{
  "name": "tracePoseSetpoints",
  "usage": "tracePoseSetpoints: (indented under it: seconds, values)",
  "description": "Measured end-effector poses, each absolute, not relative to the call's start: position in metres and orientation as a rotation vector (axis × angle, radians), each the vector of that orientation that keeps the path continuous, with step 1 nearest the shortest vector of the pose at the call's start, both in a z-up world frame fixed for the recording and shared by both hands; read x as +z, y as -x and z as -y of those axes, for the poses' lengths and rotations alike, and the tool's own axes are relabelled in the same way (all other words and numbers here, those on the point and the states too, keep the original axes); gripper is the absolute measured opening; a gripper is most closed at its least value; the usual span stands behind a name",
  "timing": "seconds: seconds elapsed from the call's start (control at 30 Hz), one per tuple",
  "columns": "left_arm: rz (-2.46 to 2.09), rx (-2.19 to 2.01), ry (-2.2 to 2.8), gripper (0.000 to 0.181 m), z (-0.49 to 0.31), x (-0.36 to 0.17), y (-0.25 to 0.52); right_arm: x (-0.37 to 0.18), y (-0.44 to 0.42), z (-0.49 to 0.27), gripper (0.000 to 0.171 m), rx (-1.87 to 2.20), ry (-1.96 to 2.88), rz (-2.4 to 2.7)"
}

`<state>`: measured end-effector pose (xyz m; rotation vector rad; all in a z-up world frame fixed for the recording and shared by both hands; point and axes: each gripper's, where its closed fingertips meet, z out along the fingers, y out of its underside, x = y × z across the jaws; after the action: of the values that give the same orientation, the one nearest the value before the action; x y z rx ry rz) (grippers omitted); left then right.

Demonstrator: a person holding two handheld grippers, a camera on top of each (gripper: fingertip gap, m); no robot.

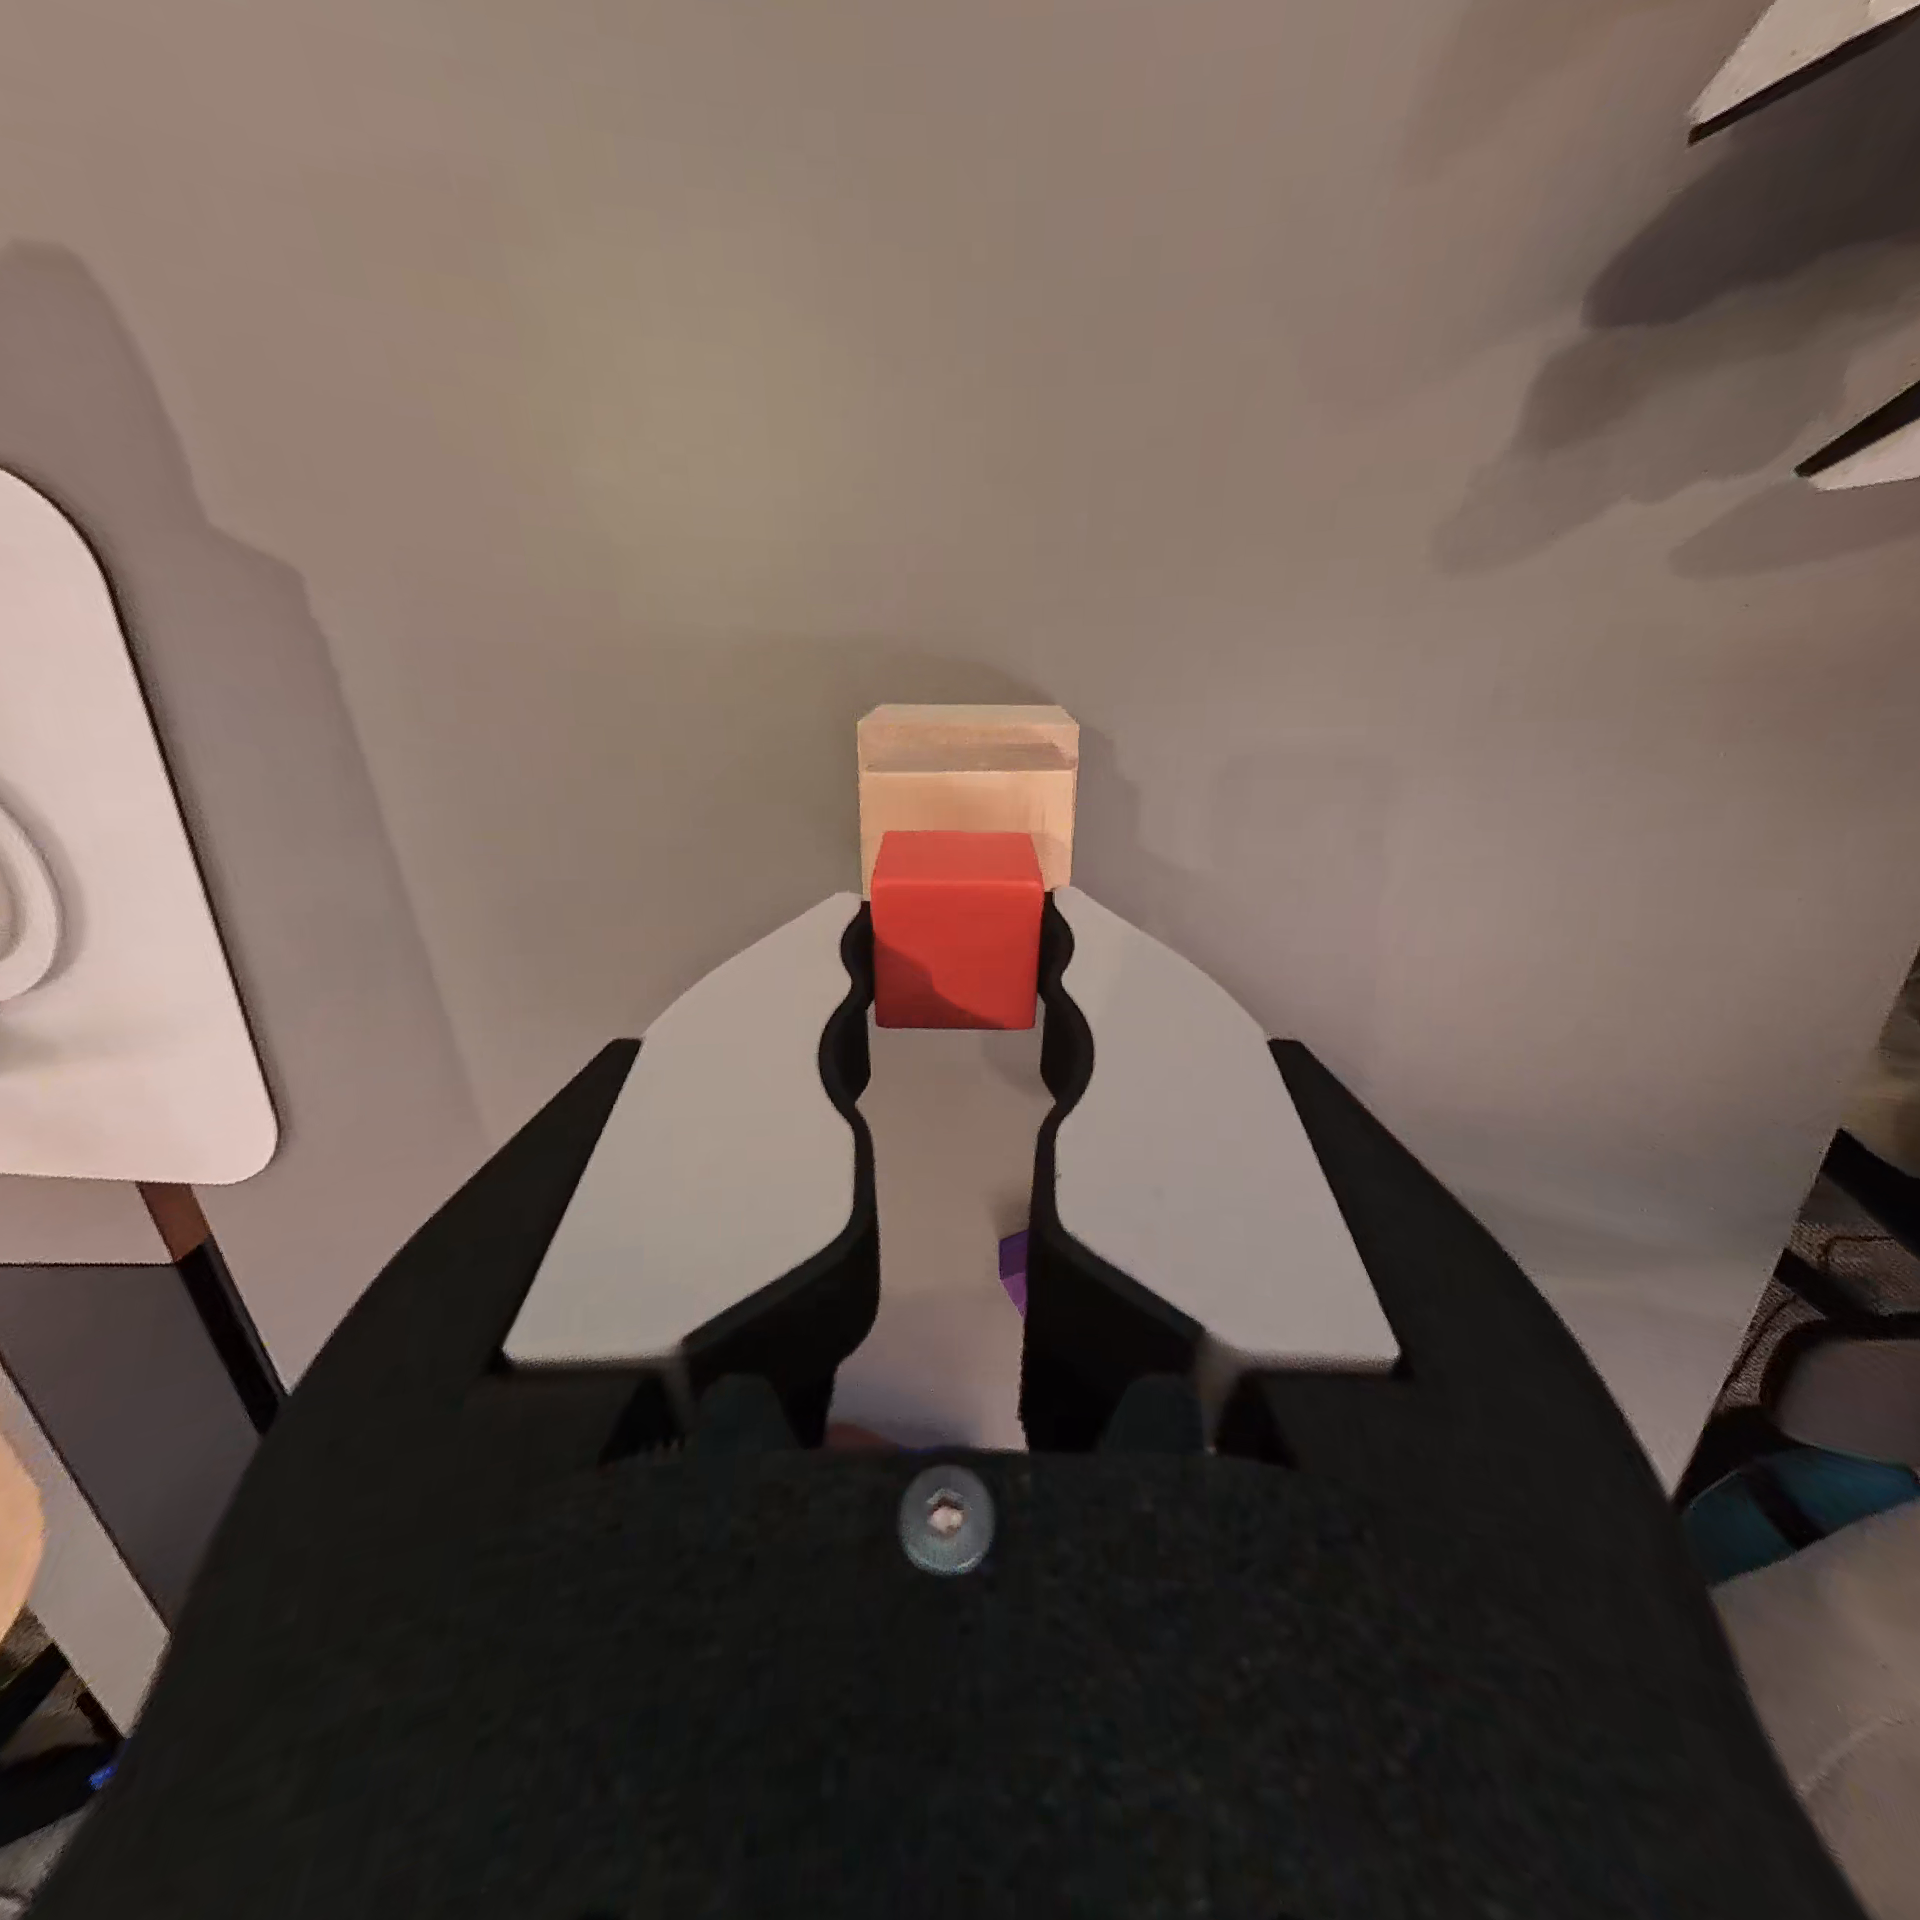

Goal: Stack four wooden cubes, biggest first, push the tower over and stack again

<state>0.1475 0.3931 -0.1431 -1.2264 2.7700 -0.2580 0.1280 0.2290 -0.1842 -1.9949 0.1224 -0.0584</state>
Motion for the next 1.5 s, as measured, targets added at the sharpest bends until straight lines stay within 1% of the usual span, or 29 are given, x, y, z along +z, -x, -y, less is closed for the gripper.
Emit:
tracePoseSetpoints:
  seconds: [0.2, 0.43, 0.53, 0.6, 0.63, 0.7, 0.77, 0.87, 0.9, 0.97, 1.1, 1.17, 1.3, 1.5]
  values:
    - [-2.788, -0.170, 1.229, 0.029, -0.396, -0.151, -0.148, -0.184, -0.129, -0.229, 0.059, -0.035, 1.989, -0.133]
    - [-2.783, -0.173, 1.291, 0.031, -0.395, -0.153, -0.149, -0.184, -0.128, -0.229, 0.059, -0.035, 1.993, -0.129]
    - [-2.808, -0.215, 1.286, 0.050, -0.389, -0.149, -0.143, -0.184, -0.128, -0.229, 0.059, -0.029, 1.991, -0.132]
    - [-2.773, -0.259, 1.240, 0.059, -0.386, -0.137, -0.141, -0.184, -0.128, -0.229, 0.059, -0.024, 1.990, -0.133]
    - [-2.744, -0.288, 1.218, 0.066, -0.384, -0.128, -0.139, -0.184, -0.128, -0.229, 0.059, -0.023, 1.990, -0.133]
    - [-2.621, -0.374, 1.172, 0.069, -0.379, -0.107, -0.132, -0.184, -0.128, -0.229, 0.059, -0.024, 1.990, -0.130]
    - [-2.416, -0.553, 1.132, 0.075, -0.369, -0.083, -0.123, -0.184, -0.128, -0.228, 0.059, -0.026, 1.989, -0.131]
    - [-1.898, -0.764, 1.123, 0.076, -0.366, -0.053, -0.101, -0.182, -0.128, -0.228, 0.060, -0.025, 1.979, -0.137]
    - [-1.720, -0.763, 1.169, 0.072, -0.374, -0.052, -0.088, -0.181, -0.129, -0.227, 0.060, -0.025, 1.971, -0.142]
    - [-1.421, -0.663, 1.269, 0.078, -0.392, -0.064, -0.052, -0.176, -0.133, -0.226, 0.060, -0.040, 1.956, -0.152]
    - [-1.010, -0.541, 1.477, 0.073, -0.409, -0.105, 0.026, -0.170, -0.140, -0.225, 0.061, -0.084, 1.950, -0.154]
    - [-0.836, -0.574, 1.542, 0.071, -0.410, -0.110, 0.054, -0.166, -0.144, -0.224, 0.062, -0.105, 1.942, -0.159]
    - [-0.746, -0.584, 1.568, 0.070, -0.404, -0.118, 0.067, -0.160, -0.153, -0.224, 0.062, -0.153, 1.928, -0.178]
    - [-0.748, -0.687, 1.713, 0.070, -0.399, -0.152, 0.057, -0.160, -0.156, -0.222, 0.067, -0.184, 1.914, -0.188]
